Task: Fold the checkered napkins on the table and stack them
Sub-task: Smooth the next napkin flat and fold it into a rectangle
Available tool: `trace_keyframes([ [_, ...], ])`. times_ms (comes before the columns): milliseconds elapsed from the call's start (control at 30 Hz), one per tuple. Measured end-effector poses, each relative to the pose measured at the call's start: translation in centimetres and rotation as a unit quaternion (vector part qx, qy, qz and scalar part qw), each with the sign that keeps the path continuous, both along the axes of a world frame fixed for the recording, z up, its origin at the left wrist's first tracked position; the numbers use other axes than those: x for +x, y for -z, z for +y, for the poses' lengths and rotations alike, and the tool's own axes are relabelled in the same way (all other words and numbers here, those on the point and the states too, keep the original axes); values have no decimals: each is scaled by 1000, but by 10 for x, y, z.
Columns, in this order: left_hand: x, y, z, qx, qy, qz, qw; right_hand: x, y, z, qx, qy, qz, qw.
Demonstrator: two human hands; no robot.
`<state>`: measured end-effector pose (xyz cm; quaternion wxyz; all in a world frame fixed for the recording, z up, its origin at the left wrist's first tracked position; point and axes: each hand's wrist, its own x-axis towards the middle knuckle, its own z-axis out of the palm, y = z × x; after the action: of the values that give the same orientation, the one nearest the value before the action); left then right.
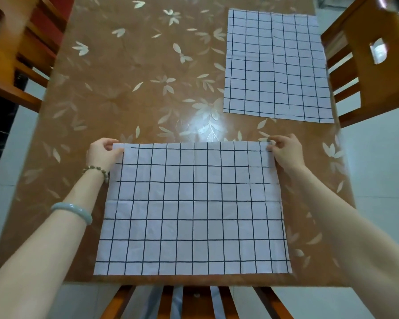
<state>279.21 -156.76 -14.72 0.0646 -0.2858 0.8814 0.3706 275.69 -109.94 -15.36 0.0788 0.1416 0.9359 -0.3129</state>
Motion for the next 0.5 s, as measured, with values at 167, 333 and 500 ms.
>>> trace_keyframes([
  [167, -4, -7, -4, -58, 88, -7, 994, -5, 3, 2, 32, -13, -7, 999],
  [333, -7, -19, -8, -59, 115, -3, 992, -9, -2, 3, 34, -16, -35, 999],
  [500, -8, -41, -12, 35, 77, 46, 995, -3, -25, 6, -42, 27, 7, 999],
])
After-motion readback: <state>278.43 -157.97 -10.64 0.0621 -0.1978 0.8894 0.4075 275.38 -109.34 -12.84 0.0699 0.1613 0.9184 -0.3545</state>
